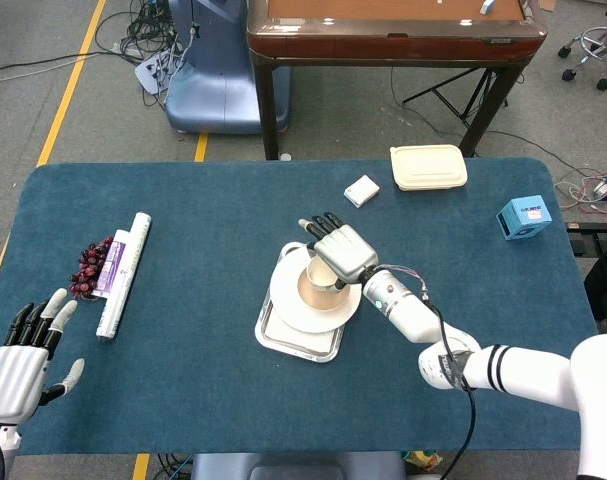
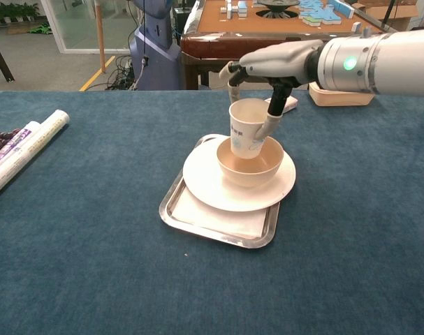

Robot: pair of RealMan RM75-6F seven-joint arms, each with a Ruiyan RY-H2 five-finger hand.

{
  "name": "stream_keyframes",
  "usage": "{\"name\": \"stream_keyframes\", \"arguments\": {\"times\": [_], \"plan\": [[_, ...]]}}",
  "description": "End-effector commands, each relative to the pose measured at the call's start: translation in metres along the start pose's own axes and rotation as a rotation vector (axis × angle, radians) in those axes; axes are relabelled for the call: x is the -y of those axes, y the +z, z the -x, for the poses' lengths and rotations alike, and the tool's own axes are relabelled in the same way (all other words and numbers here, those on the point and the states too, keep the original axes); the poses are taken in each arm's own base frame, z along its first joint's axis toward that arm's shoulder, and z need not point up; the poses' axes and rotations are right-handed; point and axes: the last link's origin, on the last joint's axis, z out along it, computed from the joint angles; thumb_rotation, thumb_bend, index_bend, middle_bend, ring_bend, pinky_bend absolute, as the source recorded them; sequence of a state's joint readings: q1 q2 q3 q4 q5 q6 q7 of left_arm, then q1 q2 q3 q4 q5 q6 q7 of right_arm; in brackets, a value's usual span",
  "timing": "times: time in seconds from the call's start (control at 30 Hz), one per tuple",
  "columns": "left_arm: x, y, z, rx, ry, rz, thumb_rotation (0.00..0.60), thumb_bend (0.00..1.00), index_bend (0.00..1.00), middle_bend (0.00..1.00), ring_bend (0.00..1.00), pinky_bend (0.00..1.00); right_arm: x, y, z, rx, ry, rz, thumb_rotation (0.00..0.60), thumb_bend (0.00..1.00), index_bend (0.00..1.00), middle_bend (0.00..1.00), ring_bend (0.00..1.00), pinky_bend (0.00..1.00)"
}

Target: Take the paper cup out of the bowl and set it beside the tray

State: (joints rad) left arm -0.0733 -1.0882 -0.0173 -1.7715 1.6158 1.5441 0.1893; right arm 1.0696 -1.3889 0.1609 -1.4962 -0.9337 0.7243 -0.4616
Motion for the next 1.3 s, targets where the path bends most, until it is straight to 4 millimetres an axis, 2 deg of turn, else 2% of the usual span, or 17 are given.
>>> {"name": "stream_keyframes", "arguments": {"times": [0.03,0.23,0.43,0.8,1.0,1.3], "plan": [[0.0,0.001,0.001,0.002,0.003,-0.001,0.6,0.33,0.0,0.0,0.0,0.0,-0.01,-0.015,-0.011,-0.021,-0.002,0.026,0.6,0.04,0.41,0.07,0.0,0.0],[-0.003,0.001,0.005,0.006,0.025,0.002,0.6,0.33,0.0,0.0,0.0,0.0,-0.026,-0.042,-0.016,-0.024,-0.008,0.065,0.6,0.04,0.41,0.07,0.0,0.0],[-0.005,0.002,0.009,0.013,0.047,0.003,0.6,0.33,0.0,0.0,0.0,0.0,-0.043,-0.074,-0.012,-0.01,-0.022,0.106,0.6,0.04,0.41,0.07,0.0,0.0],[-0.013,0.001,0.015,0.025,0.062,0.022,0.6,0.33,0.0,0.0,0.0,0.0,-0.072,-0.134,0.018,0.016,-0.004,0.177,0.6,0.04,0.41,0.07,0.0,0.0],[-0.015,0.001,0.015,0.022,0.063,0.024,0.6,0.33,0.0,0.0,0.0,0.0,-0.082,-0.143,0.039,0.032,0.033,0.187,0.6,0.04,0.41,0.07,0.0,0.0],[-0.016,0.0,0.012,0.012,0.057,0.027,0.6,0.33,0.0,0.0,0.0,0.0,-0.086,-0.141,0.068,0.059,0.068,0.185,0.6,0.04,0.41,0.07,0.0,0.0]]}}
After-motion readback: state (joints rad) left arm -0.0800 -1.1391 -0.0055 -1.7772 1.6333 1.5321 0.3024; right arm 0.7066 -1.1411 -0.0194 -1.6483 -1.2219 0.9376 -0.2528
